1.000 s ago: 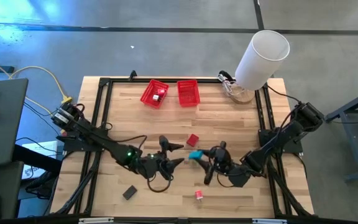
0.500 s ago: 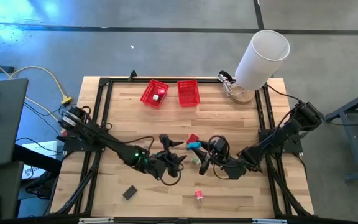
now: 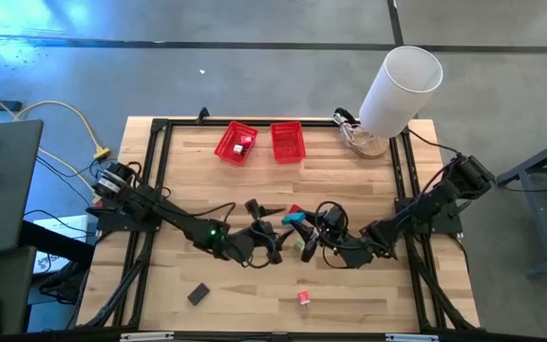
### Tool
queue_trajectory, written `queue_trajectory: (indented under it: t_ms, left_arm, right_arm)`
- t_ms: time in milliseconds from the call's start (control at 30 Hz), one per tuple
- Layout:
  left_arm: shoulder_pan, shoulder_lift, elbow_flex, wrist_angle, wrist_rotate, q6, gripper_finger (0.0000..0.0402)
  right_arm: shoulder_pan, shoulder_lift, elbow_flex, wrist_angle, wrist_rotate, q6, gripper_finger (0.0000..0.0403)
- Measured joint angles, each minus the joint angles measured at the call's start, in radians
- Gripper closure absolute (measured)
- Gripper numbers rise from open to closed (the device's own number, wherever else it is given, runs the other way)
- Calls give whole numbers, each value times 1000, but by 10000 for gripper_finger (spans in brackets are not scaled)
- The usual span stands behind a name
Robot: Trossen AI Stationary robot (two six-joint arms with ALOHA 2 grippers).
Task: Pick & Place Office items
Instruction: Put the blue digital clock into the right red bin
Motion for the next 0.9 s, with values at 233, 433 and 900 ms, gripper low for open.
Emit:
queue_trajectory:
  t_ms: [233, 433, 900]
  left_arm:
    - [34, 0, 0, 17, 23, -25, 112]
    - [50, 0, 0, 38, 23, -51, 112]
    - [48, 0, 0, 42, 40, -26, 120]
  right_arm:
    - [-1, 0, 0, -2, -18, -10, 262]
    - [0, 0, 0, -7, -19, -18, 262]
    - [0, -1, 0, -24, -18, -18, 262]
